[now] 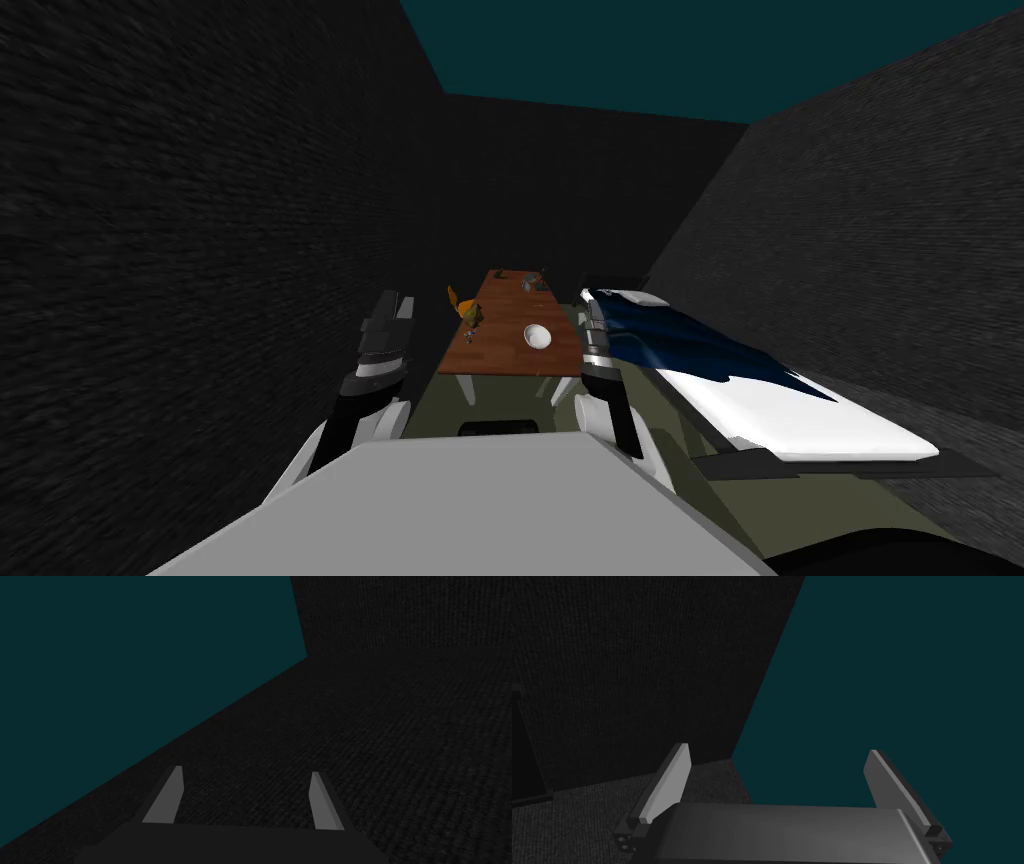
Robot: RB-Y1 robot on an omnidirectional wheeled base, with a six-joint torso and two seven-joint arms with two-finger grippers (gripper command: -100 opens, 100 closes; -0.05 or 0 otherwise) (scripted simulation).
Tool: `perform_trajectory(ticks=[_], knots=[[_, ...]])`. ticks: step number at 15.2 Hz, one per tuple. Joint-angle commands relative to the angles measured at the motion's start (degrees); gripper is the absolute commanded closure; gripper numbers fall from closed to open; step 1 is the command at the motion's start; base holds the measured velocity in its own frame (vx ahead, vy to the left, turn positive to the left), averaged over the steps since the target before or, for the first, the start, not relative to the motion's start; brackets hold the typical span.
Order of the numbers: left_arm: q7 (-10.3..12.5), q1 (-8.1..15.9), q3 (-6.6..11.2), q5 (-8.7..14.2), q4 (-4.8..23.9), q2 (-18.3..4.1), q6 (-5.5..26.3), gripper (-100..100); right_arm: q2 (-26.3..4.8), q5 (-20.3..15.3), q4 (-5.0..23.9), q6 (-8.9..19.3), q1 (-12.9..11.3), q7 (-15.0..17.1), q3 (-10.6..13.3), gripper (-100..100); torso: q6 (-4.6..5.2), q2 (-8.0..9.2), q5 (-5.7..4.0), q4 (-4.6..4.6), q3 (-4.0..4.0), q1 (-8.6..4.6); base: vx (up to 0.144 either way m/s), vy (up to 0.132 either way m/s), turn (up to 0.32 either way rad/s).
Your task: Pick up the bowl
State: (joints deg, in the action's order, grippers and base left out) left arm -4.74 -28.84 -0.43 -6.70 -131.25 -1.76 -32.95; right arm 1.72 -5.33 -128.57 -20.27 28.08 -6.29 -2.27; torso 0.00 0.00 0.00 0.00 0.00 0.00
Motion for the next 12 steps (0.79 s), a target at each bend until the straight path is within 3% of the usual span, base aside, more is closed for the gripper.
perform_trajectory(ticks=[1,6,12], knots=[[0.00,0.00,0.00,0.00,0.00,0.00,0.00,0,-2.86,-0.30,0.97,0.01,0.03,-0.14,-0.04,-100,0.00,0.00,0.00,0.00,0.00,0.00,-0.002,0.007,0.045],[0.00,0.00,0.00,0.00,0.00,0.00,0.00,0,-7.26,-1.01,3.27,0.03,0.12,-0.48,-0.12,-100,-0.02,0.01,0.01,0.00,0.00,0.04,-0.003,0.015,0.072],[0.00,0.01,-0.01,0.00,0.00,0.00,0.00,0,-13.99,-2.77,8.92,0.06,0.36,-1.30,-0.35,-100,-0.03,0.02,0.02,0.00,0.01,0.10,-0.007,0.029,0.119]])
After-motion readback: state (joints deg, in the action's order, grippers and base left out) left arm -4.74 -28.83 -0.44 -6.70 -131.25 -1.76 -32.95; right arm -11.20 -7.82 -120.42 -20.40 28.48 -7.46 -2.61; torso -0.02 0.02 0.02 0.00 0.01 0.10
